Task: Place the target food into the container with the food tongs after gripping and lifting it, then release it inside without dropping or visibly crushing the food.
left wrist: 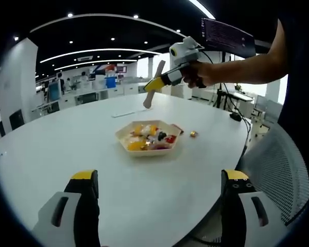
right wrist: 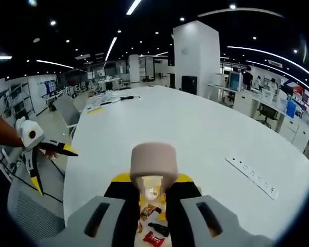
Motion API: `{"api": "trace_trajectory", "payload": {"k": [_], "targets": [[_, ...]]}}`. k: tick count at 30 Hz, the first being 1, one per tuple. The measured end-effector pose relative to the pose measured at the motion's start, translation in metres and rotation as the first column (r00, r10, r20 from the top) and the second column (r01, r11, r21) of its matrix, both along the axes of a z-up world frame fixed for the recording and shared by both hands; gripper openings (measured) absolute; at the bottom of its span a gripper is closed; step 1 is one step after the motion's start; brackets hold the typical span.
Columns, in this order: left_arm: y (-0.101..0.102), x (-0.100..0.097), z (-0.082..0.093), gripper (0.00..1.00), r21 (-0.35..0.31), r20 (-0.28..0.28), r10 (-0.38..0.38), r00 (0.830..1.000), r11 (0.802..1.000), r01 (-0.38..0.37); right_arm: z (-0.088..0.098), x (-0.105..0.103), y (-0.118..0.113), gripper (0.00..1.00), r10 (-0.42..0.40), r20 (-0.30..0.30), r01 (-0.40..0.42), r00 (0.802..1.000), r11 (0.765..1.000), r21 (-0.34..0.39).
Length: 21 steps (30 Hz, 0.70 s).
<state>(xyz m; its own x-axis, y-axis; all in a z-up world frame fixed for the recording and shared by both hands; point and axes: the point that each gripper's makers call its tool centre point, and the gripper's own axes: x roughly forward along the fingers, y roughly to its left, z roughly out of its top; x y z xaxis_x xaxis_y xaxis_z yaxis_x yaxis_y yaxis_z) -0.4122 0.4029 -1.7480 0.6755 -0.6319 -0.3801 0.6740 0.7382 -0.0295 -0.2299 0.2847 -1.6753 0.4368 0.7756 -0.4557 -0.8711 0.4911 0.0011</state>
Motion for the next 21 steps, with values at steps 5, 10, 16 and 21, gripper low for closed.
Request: {"api": "trace_trajectory", "payload": {"k": [5, 10, 16, 21], "targets": [[-0.001, -0.001, -0.001, 0.96, 0.005, -0.004, -0.004, 1.000, 1.000, 0.004, 0.002, -0.001, -0.004, 0.17, -0.003, 0.009, 0.003, 1.000, 1.000, 0.000], [0.000, -0.001, -0.002, 0.96, 0.005, -0.005, -0.005, 1.000, 1.000, 0.005, 0.002, -0.003, -0.009, 0.17, -0.004, 0.013, 0.004, 1.000, 1.000, 0.002], [0.000, 0.000, -0.002, 0.96, 0.004, -0.003, -0.005, 1.000, 1.000, 0.005, 0.006, -0.003, -0.015, 0.17, -0.011, 0.020, 0.011, 1.000, 1.000, 0.005], [0.000, 0.000, -0.002, 0.96, 0.002, -0.002, -0.004, 1.000, 1.000, 0.004, 0.011, -0.004, -0.022, 0.17, -0.010, 0.034, 0.010, 0.999, 1.000, 0.005]]}}
